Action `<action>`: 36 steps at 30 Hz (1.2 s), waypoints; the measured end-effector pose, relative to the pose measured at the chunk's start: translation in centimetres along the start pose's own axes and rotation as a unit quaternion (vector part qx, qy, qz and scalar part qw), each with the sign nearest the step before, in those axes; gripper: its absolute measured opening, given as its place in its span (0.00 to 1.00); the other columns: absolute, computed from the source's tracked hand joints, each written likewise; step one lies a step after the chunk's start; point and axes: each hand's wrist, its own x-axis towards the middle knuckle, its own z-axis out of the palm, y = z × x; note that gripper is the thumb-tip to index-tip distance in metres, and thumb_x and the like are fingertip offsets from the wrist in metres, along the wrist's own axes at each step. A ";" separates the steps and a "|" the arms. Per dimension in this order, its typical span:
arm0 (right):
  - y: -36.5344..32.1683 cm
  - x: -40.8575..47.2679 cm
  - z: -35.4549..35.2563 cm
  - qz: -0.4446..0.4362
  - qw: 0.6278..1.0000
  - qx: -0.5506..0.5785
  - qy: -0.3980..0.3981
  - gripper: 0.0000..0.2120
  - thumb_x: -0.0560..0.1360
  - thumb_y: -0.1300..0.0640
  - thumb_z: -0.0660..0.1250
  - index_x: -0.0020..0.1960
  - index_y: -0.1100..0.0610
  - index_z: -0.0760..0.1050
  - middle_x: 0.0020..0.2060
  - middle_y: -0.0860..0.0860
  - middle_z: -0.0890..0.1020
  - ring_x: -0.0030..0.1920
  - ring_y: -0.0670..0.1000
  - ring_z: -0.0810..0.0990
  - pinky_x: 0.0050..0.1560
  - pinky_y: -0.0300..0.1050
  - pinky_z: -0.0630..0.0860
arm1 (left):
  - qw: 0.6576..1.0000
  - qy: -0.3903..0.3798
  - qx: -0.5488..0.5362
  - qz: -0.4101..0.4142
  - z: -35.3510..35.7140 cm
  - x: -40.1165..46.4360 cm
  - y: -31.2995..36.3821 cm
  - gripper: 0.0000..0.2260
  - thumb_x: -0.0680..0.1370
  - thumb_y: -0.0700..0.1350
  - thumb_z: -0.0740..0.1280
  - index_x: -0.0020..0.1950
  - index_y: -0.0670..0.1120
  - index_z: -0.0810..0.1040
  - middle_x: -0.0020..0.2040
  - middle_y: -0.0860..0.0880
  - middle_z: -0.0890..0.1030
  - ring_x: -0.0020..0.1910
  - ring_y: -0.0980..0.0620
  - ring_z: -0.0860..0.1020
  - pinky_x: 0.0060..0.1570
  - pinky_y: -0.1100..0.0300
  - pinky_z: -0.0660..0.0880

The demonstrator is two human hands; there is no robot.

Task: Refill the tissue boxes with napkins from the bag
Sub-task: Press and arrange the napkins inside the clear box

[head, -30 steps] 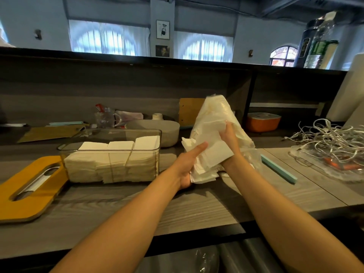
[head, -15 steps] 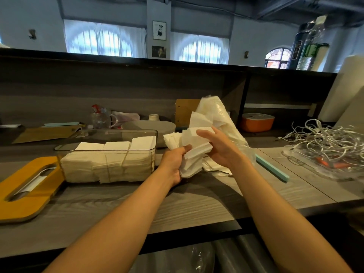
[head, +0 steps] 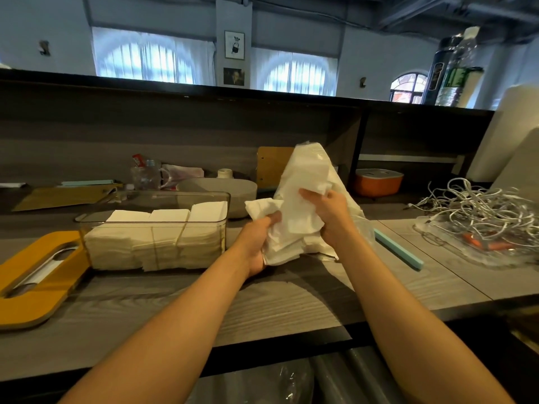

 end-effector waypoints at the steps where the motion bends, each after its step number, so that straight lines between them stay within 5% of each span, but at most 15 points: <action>1: -0.3 0.1 -0.3 0.000 0.998 0.061 -0.006 0.17 0.72 0.56 0.76 0.58 0.52 0.76 0.56 0.56 0.81 0.57 0.59 0.81 0.58 0.64 0.78 | 0.999 -0.005 -0.026 -0.018 -0.2 -0.1 0.2 0.16 0.82 0.49 0.64 0.67 0.44 0.77 0.53 0.42 0.84 0.48 0.43 0.82 0.43 0.49 0.80; 4: -1.0 0.5 -1.0 0.010 0.971 0.210 -0.114 0.29 0.68 0.51 0.78 0.66 0.51 0.72 0.62 0.59 0.78 0.61 0.62 0.79 0.59 0.67 0.76 | 0.997 -0.032 -0.045 -0.050 -0.6 -0.1 0.5 0.28 0.80 0.65 0.57 0.65 0.45 0.78 0.54 0.41 0.84 0.52 0.43 0.82 0.46 0.50 0.79; 7: -0.7 -0.7 0.1 0.002 0.995 0.034 -0.094 0.17 0.72 0.51 0.75 0.57 0.51 0.75 0.55 0.57 0.81 0.56 0.59 0.82 0.57 0.61 0.79 | 0.996 -0.076 -0.010 -0.048 -0.6 -0.2 0.4 0.38 0.74 0.75 0.51 0.67 0.47 0.77 0.59 0.41 0.83 0.57 0.41 0.82 0.53 0.47 0.79; 9: 0.0 -1.3 0.9 -0.016 0.996 -0.071 -0.055 0.10 0.73 0.53 0.74 0.52 0.52 0.76 0.52 0.54 0.83 0.51 0.55 0.83 0.52 0.53 0.81 | 0.995 -0.095 0.000 -0.021 -0.3 -0.5 0.2 0.33 0.75 0.72 0.56 0.66 0.48 0.77 0.58 0.41 0.83 0.58 0.40 0.81 0.58 0.42 0.77; 12: 0.6 -1.2 1.2 -0.015 0.992 -0.118 -0.048 0.13 0.74 0.51 0.73 0.55 0.54 0.75 0.49 0.50 0.81 0.51 0.53 0.81 0.52 0.49 0.79 | 0.995 -0.099 0.018 -0.007 -0.1 -0.8 -0.2 0.17 0.76 0.47 0.70 0.63 0.43 0.78 0.54 0.39 0.84 0.56 0.40 0.82 0.57 0.40 0.78; 15: 0.3 -1.0 0.9 0.010 0.995 -0.096 -0.030 0.14 0.76 0.48 0.70 0.58 0.52 0.72 0.50 0.48 0.78 0.51 0.51 0.77 0.53 0.50 0.75 | 0.993 -0.088 0.074 -0.018 -0.3 -0.9 -0.3 0.17 0.75 0.35 0.70 0.64 0.39 0.77 0.54 0.39 0.84 0.54 0.40 0.83 0.55 0.42 0.79; 21: -1.1 -0.8 -0.2 -0.019 0.996 -0.005 0.091 0.09 0.78 0.52 0.68 0.57 0.52 0.74 0.54 0.51 0.79 0.58 0.56 0.79 0.57 0.56 0.79 | 0.984 -0.117 0.121 -0.053 -0.3 -1.2 -0.2 0.09 0.78 0.38 0.67 0.59 0.42 0.78 0.50 0.40 0.84 0.48 0.42 0.83 0.51 0.45 0.80; 25: -2.6 -1.6 -0.6 -0.044 0.987 0.156 -0.005 0.08 0.81 0.53 0.63 0.60 0.49 0.73 0.55 0.50 0.78 0.55 0.50 0.79 0.47 0.43 0.80 | 0.998 -0.051 -0.032 -0.031 -0.4 -0.6 0.4 0.15 0.81 0.52 0.64 0.61 0.43 0.78 0.47 0.41 0.86 0.44 0.44 0.84 0.46 0.47 0.81; 28: -2.0 -1.7 0.0 -0.057 0.996 -0.004 -0.067 0.18 0.80 0.56 0.65 0.69 0.56 0.71 0.58 0.52 0.77 0.52 0.42 0.75 0.55 0.36 0.73 | 0.997 -0.057 -0.046 -0.030 -0.8 -0.2 0.5 0.34 0.76 0.70 0.58 0.65 0.42 0.77 0.56 0.40 0.84 0.51 0.43 0.84 0.52 0.48 0.81; 31: -0.5 -2.0 1.8 0.005 0.984 -0.145 -0.101 0.13 0.81 0.55 0.62 0.65 0.56 0.74 0.54 0.53 0.79 0.55 0.53 0.78 0.52 0.48 0.77 | 0.997 -0.065 -0.035 0.032 -0.5 -0.1 0.1 0.39 0.69 0.73 0.59 0.67 0.46 0.76 0.57 0.41 0.84 0.53 0.42 0.84 0.54 0.44 0.80; 36: 0.6 -1.9 2.5 -0.030 0.958 -0.271 -0.094 0.10 0.82 0.54 0.58 0.52 0.57 0.77 0.42 0.51 0.78 0.45 0.50 0.76 0.43 0.43 0.72 | 0.998 -0.007 0.009 0.065 -0.4 0.4 -0.4 0.15 0.79 0.48 0.69 0.64 0.45 0.77 0.53 0.43 0.84 0.51 0.42 0.83 0.54 0.44 0.80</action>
